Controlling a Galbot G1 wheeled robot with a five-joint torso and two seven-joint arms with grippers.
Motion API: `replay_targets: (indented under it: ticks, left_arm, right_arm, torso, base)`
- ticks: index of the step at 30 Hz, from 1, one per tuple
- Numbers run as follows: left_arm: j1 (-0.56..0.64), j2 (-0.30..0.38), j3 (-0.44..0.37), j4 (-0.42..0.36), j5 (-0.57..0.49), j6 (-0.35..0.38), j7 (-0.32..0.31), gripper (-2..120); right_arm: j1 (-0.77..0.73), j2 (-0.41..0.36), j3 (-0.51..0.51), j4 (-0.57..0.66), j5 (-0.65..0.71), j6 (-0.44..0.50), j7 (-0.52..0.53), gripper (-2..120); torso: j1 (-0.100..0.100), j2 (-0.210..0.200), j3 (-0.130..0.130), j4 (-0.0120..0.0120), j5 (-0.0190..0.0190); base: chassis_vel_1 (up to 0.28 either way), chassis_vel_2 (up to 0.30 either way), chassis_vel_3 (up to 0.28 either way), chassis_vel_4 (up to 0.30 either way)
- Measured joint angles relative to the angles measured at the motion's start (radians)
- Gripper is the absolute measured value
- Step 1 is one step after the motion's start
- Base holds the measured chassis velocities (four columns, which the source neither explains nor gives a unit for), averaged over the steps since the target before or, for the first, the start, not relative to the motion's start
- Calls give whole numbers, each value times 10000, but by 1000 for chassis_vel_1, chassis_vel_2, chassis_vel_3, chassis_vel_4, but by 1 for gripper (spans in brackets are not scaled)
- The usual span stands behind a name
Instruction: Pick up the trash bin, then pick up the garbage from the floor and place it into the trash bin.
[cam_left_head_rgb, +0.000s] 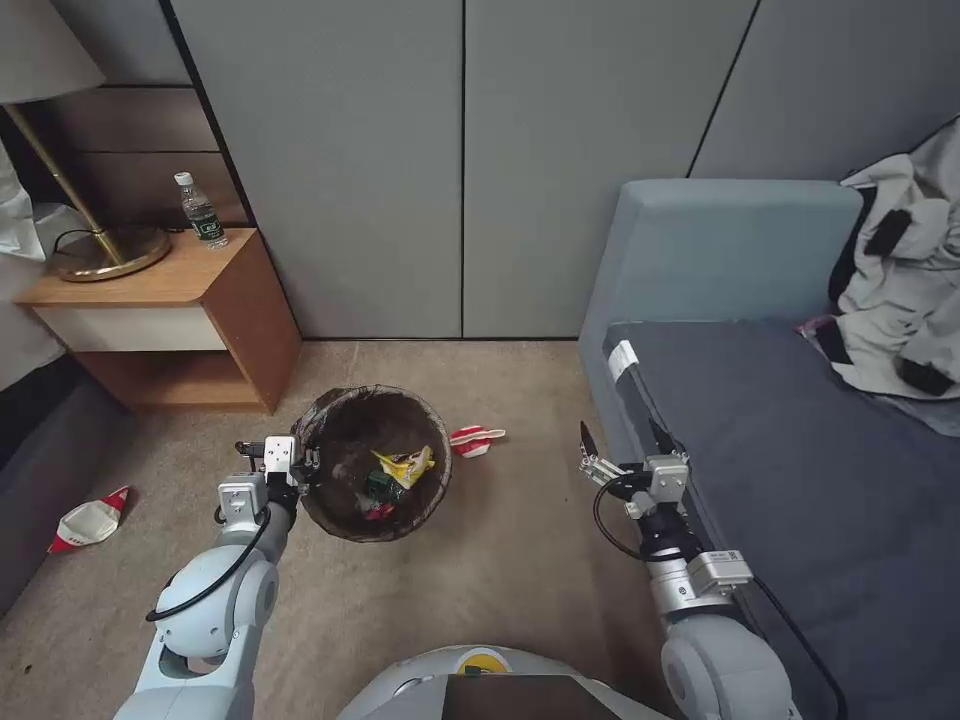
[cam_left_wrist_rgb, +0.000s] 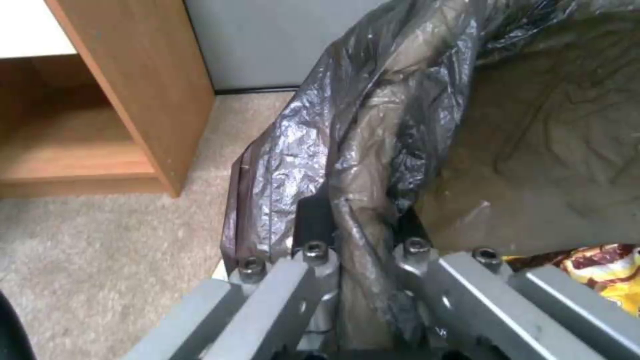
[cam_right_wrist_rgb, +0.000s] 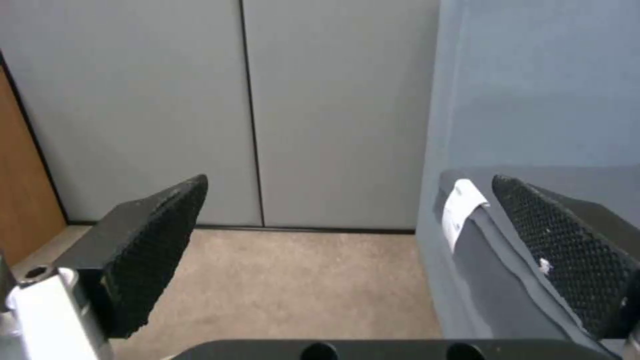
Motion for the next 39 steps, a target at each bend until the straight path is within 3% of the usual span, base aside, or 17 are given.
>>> replay_targets:
  ticks: [16, 25, 29, 39]
  left_arm:
    - [-40, -30, -14, 38, -26, -5, -3, 3]
    - [-4, -1, -218, -44, -125, -7, -3, 3]
    - [52, 29, -407, -66, -200, -23, 27, 3]
    - [66, 194, -529, -129, -362, -40, 105, 3]
  right_arm:
    - [39, -31, -139, -25, 0, -53, 9, 100]
    - [1231, -205, -598, -494, -1, -1318, -70, 100]
    - [1888, -202, -651, -806, -106, -1933, -618, 100]
    - [3156, -1088, -1396, -1972, 345, -3104, -941, 100]
  torso:
    - [0, 0, 1, 0, -1]
    - [0, 0, -1, 0, -1]
    - [0, 0, -1, 2, -1]
    - [0, 0, 0, -1, -1]
  base:
    - [-111, 101, 109, -104]
    - [-30, 23, 29, -32]
    - [0, 0, 0, 0]
    - [0, 0, 0, 0]
